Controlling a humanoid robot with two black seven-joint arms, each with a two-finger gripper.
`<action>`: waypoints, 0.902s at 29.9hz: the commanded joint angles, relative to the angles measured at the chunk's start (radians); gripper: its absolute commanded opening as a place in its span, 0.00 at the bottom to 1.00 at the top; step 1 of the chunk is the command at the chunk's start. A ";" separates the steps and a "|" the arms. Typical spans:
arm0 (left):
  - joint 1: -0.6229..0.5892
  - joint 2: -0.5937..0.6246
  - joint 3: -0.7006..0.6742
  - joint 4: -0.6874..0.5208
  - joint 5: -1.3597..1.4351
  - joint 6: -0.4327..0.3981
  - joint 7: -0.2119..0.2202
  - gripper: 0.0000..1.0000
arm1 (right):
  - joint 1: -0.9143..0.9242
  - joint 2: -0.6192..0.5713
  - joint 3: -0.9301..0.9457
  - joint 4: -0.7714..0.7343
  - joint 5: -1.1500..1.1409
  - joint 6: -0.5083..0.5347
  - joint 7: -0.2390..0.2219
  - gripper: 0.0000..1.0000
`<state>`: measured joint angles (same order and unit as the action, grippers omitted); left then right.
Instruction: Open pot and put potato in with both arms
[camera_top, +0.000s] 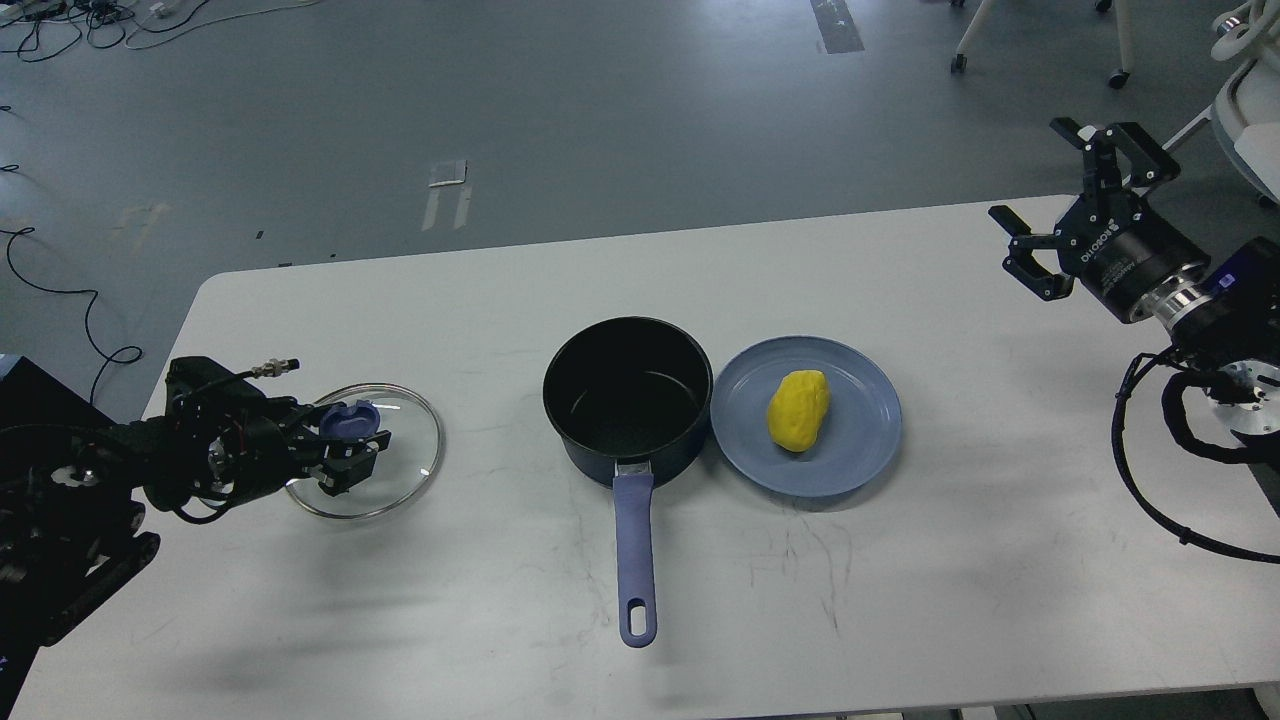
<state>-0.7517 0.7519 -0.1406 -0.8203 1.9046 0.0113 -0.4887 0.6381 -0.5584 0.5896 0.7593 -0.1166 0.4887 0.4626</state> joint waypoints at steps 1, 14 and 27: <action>0.008 -0.005 0.001 0.003 -0.024 0.013 0.000 0.62 | 0.000 0.000 -0.001 0.000 0.000 0.000 0.001 1.00; 0.011 -0.003 -0.001 -0.006 -0.070 0.010 0.000 0.96 | 0.000 -0.002 -0.001 0.000 0.000 0.000 -0.001 1.00; -0.231 0.001 -0.016 -0.129 -0.992 -0.312 0.000 0.98 | 0.003 -0.078 -0.005 0.058 -0.003 0.000 -0.001 1.00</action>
<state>-0.9154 0.7624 -0.1560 -0.9467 1.1511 -0.2390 -0.4884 0.6383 -0.6013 0.5870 0.7737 -0.1166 0.4887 0.4618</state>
